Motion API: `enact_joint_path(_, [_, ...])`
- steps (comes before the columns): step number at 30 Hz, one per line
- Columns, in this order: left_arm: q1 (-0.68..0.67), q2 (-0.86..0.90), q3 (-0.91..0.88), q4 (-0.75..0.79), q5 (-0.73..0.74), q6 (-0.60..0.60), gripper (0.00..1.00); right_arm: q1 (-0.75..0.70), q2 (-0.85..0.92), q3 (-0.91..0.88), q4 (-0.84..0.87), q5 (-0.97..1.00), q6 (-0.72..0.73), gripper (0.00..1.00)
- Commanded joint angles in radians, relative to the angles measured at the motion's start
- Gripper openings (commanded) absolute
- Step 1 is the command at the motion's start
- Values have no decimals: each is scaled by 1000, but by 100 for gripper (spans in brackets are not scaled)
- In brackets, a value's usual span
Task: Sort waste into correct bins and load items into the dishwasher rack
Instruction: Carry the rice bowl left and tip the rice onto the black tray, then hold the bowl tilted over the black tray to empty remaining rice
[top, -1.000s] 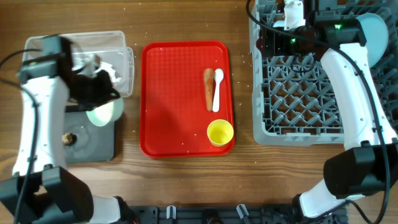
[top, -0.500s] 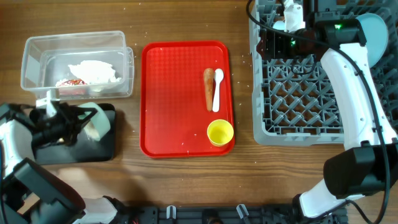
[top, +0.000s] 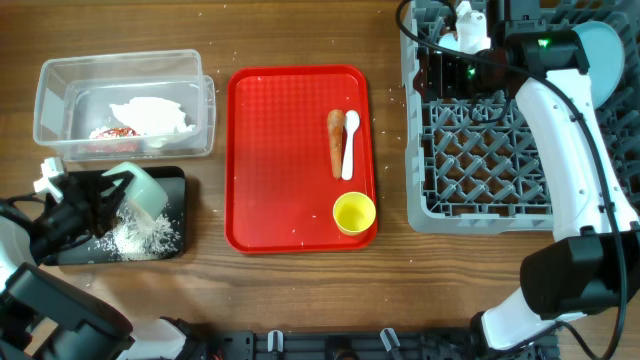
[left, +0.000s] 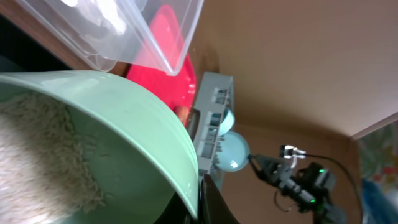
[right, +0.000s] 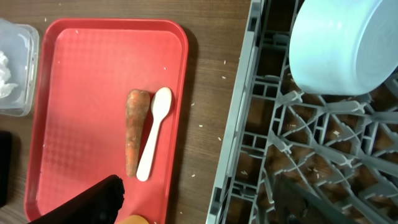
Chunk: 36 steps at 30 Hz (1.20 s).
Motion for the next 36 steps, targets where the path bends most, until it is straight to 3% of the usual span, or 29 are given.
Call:
enact_joint_path(1, [38,-4,-4,-19,76,23,4,-2,-4,-3,-6,-20,6,80])
enact_joint_path(13, [140,-4,-4,-98,152,23,4,-2,-4,-3,-6,-20,7,80])
enact_joint_path(26, [142,-4,-3,-113,219,56,4,-2,-4,-3,-6,-20,7,80])
enact_joint_path(36, [142,-4,-3,-86,245,309,4,-2,-4,-3,-6,-20,8,79])
